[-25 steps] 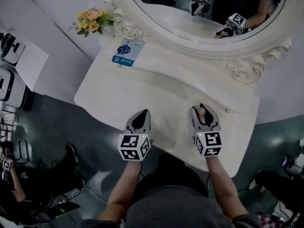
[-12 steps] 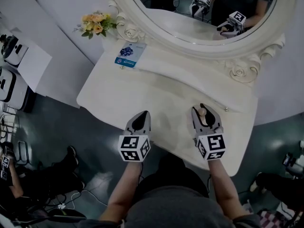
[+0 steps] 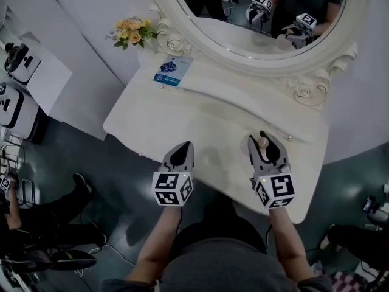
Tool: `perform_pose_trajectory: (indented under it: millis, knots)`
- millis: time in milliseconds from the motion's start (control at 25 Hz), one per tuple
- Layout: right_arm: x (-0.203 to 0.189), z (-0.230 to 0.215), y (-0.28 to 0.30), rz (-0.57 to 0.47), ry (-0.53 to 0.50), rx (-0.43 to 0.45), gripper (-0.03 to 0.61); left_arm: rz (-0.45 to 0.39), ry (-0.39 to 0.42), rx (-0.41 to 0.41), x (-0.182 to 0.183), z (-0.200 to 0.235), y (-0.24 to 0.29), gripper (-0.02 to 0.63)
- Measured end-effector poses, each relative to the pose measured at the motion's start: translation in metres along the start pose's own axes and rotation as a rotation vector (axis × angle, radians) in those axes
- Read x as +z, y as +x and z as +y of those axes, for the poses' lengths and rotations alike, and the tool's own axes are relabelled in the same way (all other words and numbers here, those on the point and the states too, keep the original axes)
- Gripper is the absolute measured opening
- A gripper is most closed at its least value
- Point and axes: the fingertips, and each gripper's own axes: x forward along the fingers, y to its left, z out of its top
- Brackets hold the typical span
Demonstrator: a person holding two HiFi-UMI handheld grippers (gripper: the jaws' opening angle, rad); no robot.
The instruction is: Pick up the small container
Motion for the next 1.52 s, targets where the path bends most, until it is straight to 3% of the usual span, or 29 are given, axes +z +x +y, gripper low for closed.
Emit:
perform_pose_trajectory:
  millis: [720, 1520]
  knots:
    - [0.062, 0.036, -0.032, -0.135, 0.0, 0.056, 0.135, -0.067, 0.011, 0.011, 0.017, 0.004, -0.033, 0.006]
    - [0.099, 0.059, -0.061, -0.229, 0.009, 0.058, 0.135, -0.12, 0.044, 0.029, 0.033, 0.011, -0.061, 0.006]
